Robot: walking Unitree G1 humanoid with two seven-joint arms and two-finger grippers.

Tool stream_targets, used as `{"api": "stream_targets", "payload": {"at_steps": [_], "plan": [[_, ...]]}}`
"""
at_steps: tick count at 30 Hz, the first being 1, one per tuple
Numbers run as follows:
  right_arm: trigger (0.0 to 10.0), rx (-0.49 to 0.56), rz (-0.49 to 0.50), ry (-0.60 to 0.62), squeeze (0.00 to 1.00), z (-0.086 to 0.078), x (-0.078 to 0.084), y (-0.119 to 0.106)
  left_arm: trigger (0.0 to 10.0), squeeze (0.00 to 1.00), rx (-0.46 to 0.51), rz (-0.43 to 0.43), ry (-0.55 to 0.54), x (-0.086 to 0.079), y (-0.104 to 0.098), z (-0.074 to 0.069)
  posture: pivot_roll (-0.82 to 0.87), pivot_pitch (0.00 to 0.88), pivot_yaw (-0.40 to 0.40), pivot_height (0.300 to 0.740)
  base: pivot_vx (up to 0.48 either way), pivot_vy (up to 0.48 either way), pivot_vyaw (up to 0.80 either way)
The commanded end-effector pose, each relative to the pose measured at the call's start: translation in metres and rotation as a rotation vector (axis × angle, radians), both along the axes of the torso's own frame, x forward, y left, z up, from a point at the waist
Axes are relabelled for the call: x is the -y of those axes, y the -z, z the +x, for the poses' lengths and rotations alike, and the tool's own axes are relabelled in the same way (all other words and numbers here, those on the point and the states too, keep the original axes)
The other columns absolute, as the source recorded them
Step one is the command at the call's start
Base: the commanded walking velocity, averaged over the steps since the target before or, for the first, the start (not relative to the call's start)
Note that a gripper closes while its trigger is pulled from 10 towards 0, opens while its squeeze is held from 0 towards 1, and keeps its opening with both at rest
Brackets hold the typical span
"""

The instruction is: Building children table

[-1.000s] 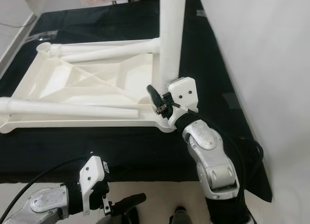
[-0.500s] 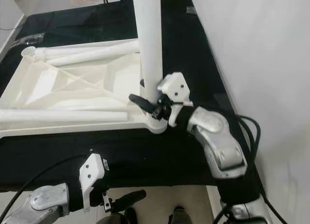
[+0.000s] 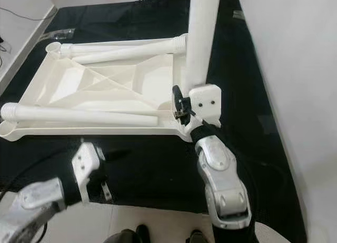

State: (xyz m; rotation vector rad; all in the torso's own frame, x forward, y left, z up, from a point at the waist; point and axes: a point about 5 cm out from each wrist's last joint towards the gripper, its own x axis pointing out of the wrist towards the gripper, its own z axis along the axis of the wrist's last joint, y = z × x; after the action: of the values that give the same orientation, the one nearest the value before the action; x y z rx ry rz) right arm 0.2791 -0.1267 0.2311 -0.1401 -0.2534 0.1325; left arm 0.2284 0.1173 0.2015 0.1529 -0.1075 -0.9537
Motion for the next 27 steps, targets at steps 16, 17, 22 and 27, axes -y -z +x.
{"api": "stream_targets", "payload": {"at_steps": [16,17,22,27], "plan": [[10.0,-0.363,-0.098,-0.003,0.0,0.013,-0.012,0.056,10.0,0.0,0.292,-0.125,0.146,-0.005,-0.123,0.037,-0.03,0.238,0.127,0.74,0.0,0.0,0.0],[10.0,-0.357,-0.096,-0.016,0.0,0.014,-0.015,0.055,10.0,0.0,0.314,-0.134,0.183,-0.001,-0.135,0.042,-0.03,0.232,0.13,0.74,0.0,0.0,0.0],[10.0,-0.338,-0.093,-0.055,0.0,0.014,-0.025,0.051,10.0,0.0,0.35,-0.144,0.272,0.015,-0.168,0.059,-0.04,0.22,0.142,0.74,0.0,0.0,0.0],[10.0,-0.334,-0.089,-0.068,0.0,0.013,-0.03,0.048,10.0,0.0,0.319,-0.21,0.362,0.033,-0.188,0.068,-0.05,0.217,0.145,0.74,0.0,0.0,0.0]]}}
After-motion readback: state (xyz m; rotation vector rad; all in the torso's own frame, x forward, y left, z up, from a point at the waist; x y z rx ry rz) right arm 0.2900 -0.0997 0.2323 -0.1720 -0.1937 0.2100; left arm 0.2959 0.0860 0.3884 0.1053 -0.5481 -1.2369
